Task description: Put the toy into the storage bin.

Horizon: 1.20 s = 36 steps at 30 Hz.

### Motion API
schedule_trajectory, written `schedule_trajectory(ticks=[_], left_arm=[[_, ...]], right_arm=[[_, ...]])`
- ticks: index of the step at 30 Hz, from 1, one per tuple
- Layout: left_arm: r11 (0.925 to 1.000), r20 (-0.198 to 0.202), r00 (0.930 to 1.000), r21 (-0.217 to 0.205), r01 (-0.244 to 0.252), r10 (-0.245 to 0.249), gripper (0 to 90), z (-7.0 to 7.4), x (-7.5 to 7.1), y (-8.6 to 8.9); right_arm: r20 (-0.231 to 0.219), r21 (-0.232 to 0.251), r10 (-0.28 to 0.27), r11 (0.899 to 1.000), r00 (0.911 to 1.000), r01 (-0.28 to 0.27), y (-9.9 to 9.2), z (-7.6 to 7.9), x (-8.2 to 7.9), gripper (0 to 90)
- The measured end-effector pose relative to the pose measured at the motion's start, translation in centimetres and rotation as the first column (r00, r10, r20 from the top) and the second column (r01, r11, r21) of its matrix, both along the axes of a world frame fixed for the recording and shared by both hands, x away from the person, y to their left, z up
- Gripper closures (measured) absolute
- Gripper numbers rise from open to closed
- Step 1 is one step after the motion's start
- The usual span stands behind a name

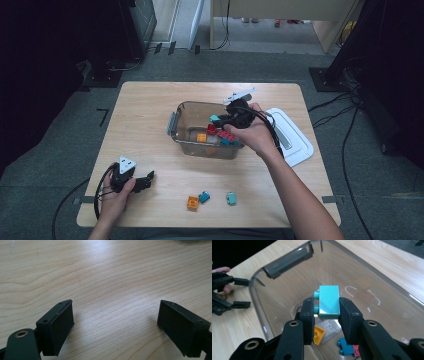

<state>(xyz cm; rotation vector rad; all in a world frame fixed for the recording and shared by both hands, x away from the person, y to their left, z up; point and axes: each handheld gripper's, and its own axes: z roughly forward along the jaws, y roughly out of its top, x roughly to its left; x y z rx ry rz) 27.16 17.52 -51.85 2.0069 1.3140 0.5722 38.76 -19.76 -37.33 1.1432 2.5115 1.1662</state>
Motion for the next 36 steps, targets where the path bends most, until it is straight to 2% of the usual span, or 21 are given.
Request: schedule_trajectory(ticks=[3, 6, 9, 15, 23, 26, 28, 33, 36], left_arm=[[1.0000, 0.000, 1.0000, 0.000, 0.000, 0.000, 13.5, 0.0, 0.0, 0.0], [1.0000, 0.000, 1.0000, 0.000, 0.000, 0.000, 13.5, 0.0, 0.0, 0.0], [1.0000, 0.000, 1.0000, 0.000, 0.000, 0.000, 13.5, 0.0, 0.0, 0.0], [1.0000, 0.000, 1.0000, 0.000, 0.000, 0.000, 13.5, 0.0, 0.0, 0.0], [1.0000, 0.000, 1.0000, 0.000, 0.000, 0.000, 13.5, 0.0, 0.0, 0.0], [1.0000, 0.000, 1.0000, 0.000, 0.000, 0.000, 13.5, 0.0, 0.0, 0.0], [1.0000, 0.000, 1.0000, 0.000, 0.000, 0.000, 13.5, 0.0, 0.0, 0.0], [1.0000, 0.001, 1.0000, 0.001, 0.001, -0.001, 13.5, 0.0, 0.0, 0.0], [1.0000, 0.001, 1.0000, 0.001, 0.001, -0.001, 13.5, 0.0, 0.0, 0.0]], right_arm=[[-0.019, -0.010, -0.017, 1.000, 0.9997, 0.017, 0.0, -0.4, 0.4, 67.6], [-0.060, -0.026, -0.040, 0.999, 0.9974, 0.038, -0.1, -0.7, 0.7, 67.6], [-0.071, -0.045, -0.052, 0.998, 0.9961, 0.049, -0.1, -0.9, 0.9, 67.6], [-0.090, -0.064, -0.039, 0.997, 0.9952, 0.033, -0.1, -1.1, 0.9, 66.6], [-0.074, -0.059, -0.037, 0.998, 0.9966, 0.033, -0.2, -0.8, 0.6, 55.1], [-0.058, -0.043, -0.039, 0.998, 0.9975, 0.037, -0.2, -0.5, 0.3, 44.8], [-0.030, -0.034, -0.053, 0.998, 0.9982, 0.052, -0.3, -0.2, 0.0, 37.5], [-0.011, 0.000, -0.018, 1.000, 0.9998, 0.018, -0.5, 0.6, -1.0, 24.5], [0.014, 0.011, -0.001, 1.000, 0.9999, 0.001, -0.5, 1.0, -1.9, 21.2]])
